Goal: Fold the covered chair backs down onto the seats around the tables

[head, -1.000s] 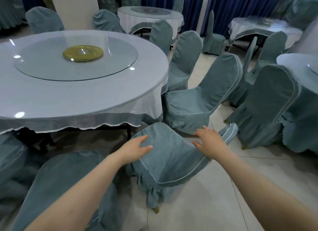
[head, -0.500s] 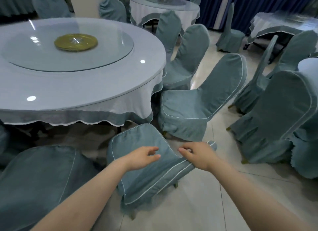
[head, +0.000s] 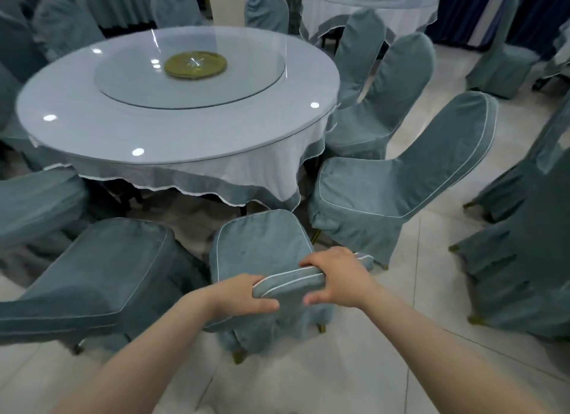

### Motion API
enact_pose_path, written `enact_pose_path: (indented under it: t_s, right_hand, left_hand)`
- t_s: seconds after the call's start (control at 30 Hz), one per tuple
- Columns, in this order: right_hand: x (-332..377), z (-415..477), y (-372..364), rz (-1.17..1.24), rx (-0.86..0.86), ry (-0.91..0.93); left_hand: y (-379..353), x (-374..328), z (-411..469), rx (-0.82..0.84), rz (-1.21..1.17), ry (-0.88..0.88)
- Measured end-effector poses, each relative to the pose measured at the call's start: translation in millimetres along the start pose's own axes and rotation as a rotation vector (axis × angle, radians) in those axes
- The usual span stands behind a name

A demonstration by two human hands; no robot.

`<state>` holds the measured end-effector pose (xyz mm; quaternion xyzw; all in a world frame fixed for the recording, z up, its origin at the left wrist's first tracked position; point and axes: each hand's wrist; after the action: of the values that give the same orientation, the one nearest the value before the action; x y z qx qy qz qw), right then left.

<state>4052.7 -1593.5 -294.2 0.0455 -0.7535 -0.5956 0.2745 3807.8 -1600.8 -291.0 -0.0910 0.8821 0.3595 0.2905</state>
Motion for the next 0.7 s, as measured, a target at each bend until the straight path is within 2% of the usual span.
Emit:
enact_pose_path:
  t_s: [0.1, 0.4, 0.7]
  right_hand:
    - [-3.3, -2.8, -2.7, -0.082, 0.009, 0.058]
    - [-7.2, 10.4, 3.5, -0.151, 0.027, 0.026]
    - [-8.8, 2.0, 18.6, -0.249, 0.068, -0.101]
  left_hand:
    - [-8.2, 0.9, -3.5, -0.015, 0.024, -0.012]
    - [-6.8, -4.5, 5.4, -0.154, 0.107, 0.042]
    - [-16.8, -26.3, 11.6, -0.192, 0.11, 0.009]
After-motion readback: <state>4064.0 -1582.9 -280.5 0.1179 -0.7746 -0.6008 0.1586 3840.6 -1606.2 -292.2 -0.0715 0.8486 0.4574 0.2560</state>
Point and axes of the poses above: each hand's wrist, its own z-axis towards the middle knuckle, its own y-axis out of the back of the hand, x = y × z, and after that the axes turned 1 degree about z, right-handed
